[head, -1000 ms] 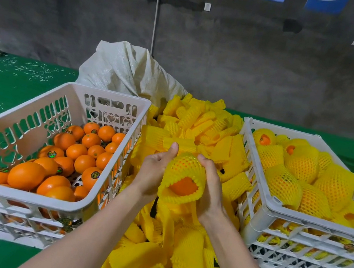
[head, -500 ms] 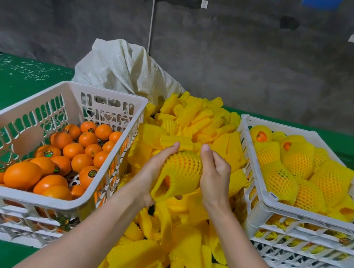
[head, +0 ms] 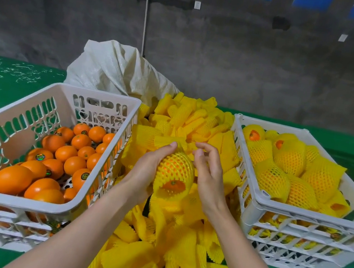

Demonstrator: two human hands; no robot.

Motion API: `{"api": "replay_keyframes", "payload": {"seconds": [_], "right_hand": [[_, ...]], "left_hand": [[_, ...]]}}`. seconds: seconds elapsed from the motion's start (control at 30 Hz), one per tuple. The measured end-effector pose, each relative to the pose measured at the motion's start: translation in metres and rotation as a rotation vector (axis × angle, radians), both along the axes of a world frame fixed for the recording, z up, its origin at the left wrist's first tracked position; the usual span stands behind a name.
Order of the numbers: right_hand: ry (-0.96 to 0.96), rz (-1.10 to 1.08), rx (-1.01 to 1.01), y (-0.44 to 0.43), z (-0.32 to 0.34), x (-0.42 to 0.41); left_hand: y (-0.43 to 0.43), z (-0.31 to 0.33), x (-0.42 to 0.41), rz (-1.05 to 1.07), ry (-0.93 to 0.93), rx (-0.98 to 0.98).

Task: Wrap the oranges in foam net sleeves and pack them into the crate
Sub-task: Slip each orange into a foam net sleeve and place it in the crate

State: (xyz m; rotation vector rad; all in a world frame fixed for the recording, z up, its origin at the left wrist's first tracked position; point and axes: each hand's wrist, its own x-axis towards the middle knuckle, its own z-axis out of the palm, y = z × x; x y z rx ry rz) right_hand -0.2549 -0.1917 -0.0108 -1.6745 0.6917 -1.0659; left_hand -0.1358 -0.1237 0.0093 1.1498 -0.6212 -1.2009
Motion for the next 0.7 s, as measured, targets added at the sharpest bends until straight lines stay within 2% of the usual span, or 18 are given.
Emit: {"api": "replay_keyframes", "payload": {"seconds": [0.1, 0.27, 0.47, 0.6, 0.7], "right_hand": [[0.061, 0.168, -0.059, 0.019, 0.003, 0.003], [0.198, 0.097, -0.147, 0.028, 0.006, 0.002], [0.13, 0.046, -0.112, 0.009, 0.013, -0.027], [0.099, -0.113, -0.128, -0.023, 0.014, -0.06], [0.096, -0.32, -0.196, -0.059, 0.019, -0.085]], "left_hand": [[-0.005, 0.002, -0.005, 0.13, -0.072, -0.025], [-0.015, 0.001, -0.015, 0.316, -0.052, -0.017], [-0.035, 0.002, -0.043, 0.28, -0.065, 0.043], [-0.059, -0.006, -0.08, 0.279, -0.177, -0.027], [-0.082, -0.021, -0.107, 0.215, -0.414, -0.11]]}}
